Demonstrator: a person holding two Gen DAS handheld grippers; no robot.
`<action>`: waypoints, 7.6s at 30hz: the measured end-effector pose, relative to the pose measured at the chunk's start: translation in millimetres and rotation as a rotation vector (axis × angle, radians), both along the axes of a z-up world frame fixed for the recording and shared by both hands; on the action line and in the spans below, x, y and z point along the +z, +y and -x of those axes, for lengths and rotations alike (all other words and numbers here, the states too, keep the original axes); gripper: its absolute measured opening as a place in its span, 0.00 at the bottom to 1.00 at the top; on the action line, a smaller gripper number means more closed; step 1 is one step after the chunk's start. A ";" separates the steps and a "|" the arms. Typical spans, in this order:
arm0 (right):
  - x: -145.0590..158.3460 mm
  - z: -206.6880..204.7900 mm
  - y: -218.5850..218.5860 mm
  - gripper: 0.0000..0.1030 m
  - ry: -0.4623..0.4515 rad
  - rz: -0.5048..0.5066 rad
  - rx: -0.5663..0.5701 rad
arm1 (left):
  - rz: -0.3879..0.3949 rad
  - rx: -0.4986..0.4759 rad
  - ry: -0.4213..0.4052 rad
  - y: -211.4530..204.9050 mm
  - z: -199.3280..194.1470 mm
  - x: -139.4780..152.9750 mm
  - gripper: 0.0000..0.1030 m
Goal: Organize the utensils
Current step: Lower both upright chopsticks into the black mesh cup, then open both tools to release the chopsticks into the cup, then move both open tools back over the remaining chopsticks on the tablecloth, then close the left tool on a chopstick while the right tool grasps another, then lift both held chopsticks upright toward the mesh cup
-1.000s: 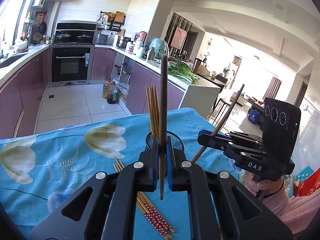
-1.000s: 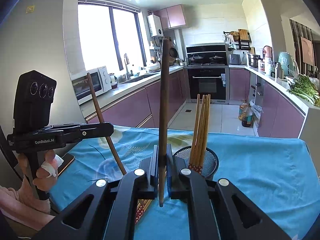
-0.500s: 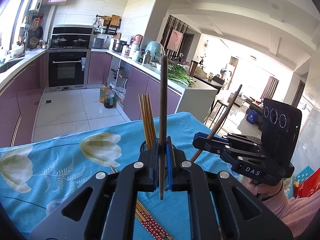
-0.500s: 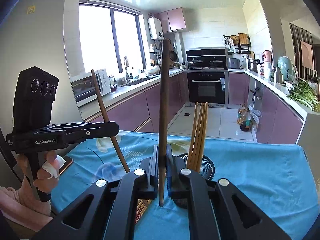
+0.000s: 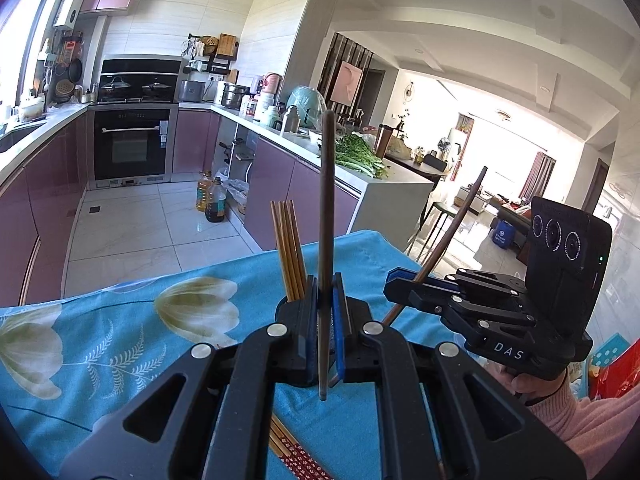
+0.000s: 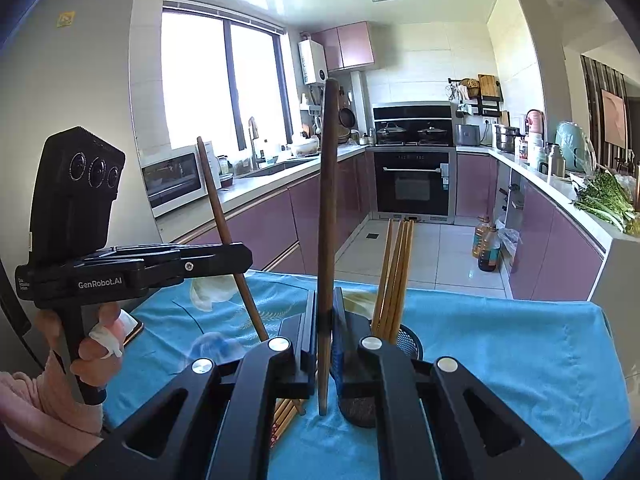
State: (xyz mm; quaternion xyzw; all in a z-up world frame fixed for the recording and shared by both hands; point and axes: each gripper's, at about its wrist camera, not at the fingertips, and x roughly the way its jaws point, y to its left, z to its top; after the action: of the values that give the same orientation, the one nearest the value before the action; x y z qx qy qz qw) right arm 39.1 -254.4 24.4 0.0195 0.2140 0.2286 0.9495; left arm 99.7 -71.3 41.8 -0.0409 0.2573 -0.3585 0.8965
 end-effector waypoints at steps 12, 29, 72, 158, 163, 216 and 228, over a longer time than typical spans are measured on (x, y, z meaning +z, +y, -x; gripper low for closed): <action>6.9 1.5 -1.1 0.05 -0.022 0.006 -0.007 | 0.001 -0.001 -0.009 -4.6 -5.7 8.8 0.07; 19.6 2.6 -3.7 0.06 -0.058 0.005 -0.022 | 0.001 -0.001 -0.040 -14.1 -9.1 25.0 0.07; -27.3 -60.6 -6.9 0.06 0.166 0.056 -0.060 | -0.220 -0.029 0.092 -54.6 -34.5 -11.9 0.07; -138.2 -25.5 72.3 0.30 0.429 0.130 0.069 | -0.315 0.178 0.317 17.2 -9.4 -166.8 0.51; -138.9 -24.5 66.4 0.28 0.439 0.124 0.058 | -0.312 0.158 0.321 13.4 -11.2 -167.1 0.51; -134.9 -38.5 65.4 0.05 0.458 0.061 0.074 | -0.319 0.140 0.367 8.9 -7.3 -166.5 0.07; -140.9 -50.6 75.6 0.08 0.449 0.139 0.076 | -0.358 0.100 0.371 -1.9 -26.9 -171.7 0.13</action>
State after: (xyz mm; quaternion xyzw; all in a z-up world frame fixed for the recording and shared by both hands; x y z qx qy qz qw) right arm 89.7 -178.8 -116.5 -0.0037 0.4354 0.2389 0.8679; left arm 126.6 -73.2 -129.9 0.0408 0.4743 -0.2486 0.8435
